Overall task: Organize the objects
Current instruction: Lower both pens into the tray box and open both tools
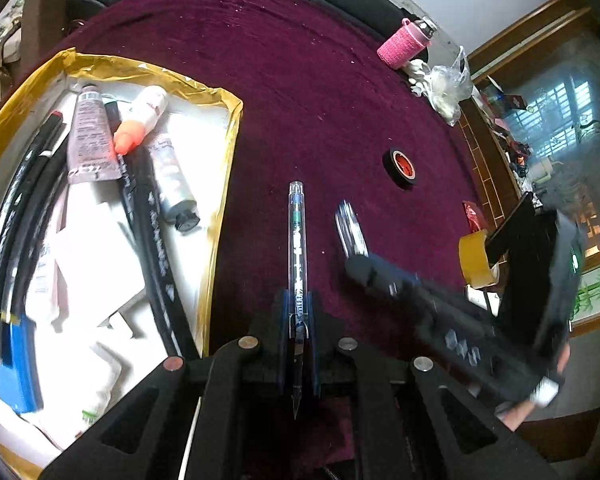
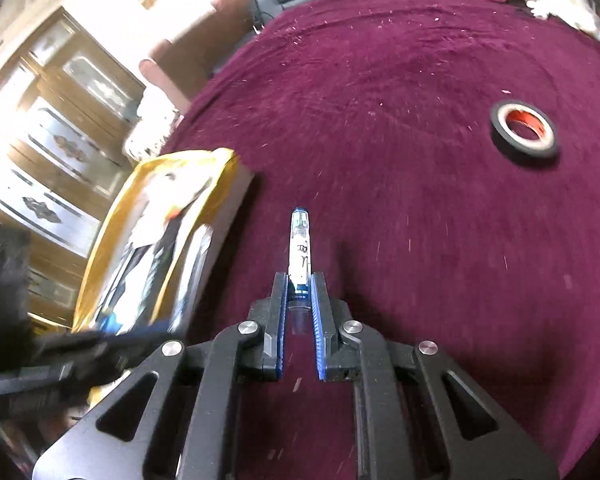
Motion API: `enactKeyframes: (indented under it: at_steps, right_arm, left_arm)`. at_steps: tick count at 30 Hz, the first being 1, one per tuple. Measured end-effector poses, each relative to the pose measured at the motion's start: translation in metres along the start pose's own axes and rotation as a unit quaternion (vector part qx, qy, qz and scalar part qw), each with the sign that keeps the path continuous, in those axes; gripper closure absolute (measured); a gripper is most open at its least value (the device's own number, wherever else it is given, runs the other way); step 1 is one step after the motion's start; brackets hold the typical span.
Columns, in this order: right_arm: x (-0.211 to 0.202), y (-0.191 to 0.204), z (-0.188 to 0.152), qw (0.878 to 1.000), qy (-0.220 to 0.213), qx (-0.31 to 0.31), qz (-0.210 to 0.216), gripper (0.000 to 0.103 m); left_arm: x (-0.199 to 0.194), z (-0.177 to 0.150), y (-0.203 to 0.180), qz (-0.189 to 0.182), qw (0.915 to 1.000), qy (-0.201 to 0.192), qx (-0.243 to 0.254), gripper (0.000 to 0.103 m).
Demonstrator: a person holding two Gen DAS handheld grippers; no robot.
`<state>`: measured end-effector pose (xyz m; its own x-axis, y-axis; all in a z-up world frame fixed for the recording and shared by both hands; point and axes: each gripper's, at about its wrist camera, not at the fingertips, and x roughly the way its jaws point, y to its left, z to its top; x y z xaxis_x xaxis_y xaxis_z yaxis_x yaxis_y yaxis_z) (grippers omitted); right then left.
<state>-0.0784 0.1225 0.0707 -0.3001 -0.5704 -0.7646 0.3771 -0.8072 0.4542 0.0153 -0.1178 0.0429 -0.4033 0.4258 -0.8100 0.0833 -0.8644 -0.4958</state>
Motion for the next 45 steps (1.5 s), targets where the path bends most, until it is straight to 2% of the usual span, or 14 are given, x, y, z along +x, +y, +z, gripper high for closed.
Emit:
enactKeyframes:
  at_steps: [3,10,15,19,24,37,45]
  right_arm:
    - [-0.010,0.013,-0.016,1.000,-0.004,-0.002,0.022,0.092]
    - [-0.024,0.057,-0.039,0.997,-0.007,-0.055,0.059,0.092]
    - [-0.020,0.085,-0.043,0.992,-0.001,-0.086,0.089,0.092]
    - [-0.010,0.100,-0.036,0.989,0.007,-0.095,0.109,0.092]
    - [0.011,0.112,-0.025,0.988,0.026,-0.107,0.109,0.092]
    - [0.085,0.142,0.007,0.985,0.086,-0.120,0.092,0.092]
    - [0.104,0.155,0.021,0.984,0.091,-0.133,0.081,0.092]
  left_arm:
    - [-0.013,-0.007,0.002,-0.003,1.0000,-0.006,-0.002,0.096]
    - [-0.056,-0.023,0.017,0.009,0.9988,-0.040,-0.028,0.096]
    - [-0.086,-0.016,0.037,0.046,0.9953,-0.070,-0.048,0.096]
    - [-0.096,-0.001,0.052,0.062,0.9922,-0.088,-0.063,0.096]
    - [-0.088,0.019,0.077,0.080,0.9906,-0.081,-0.075,0.096]
    - [-0.056,0.047,0.139,0.076,0.9896,-0.046,-0.113,0.096]
    - [-0.051,0.055,0.151,0.084,0.9897,-0.036,-0.110,0.096]
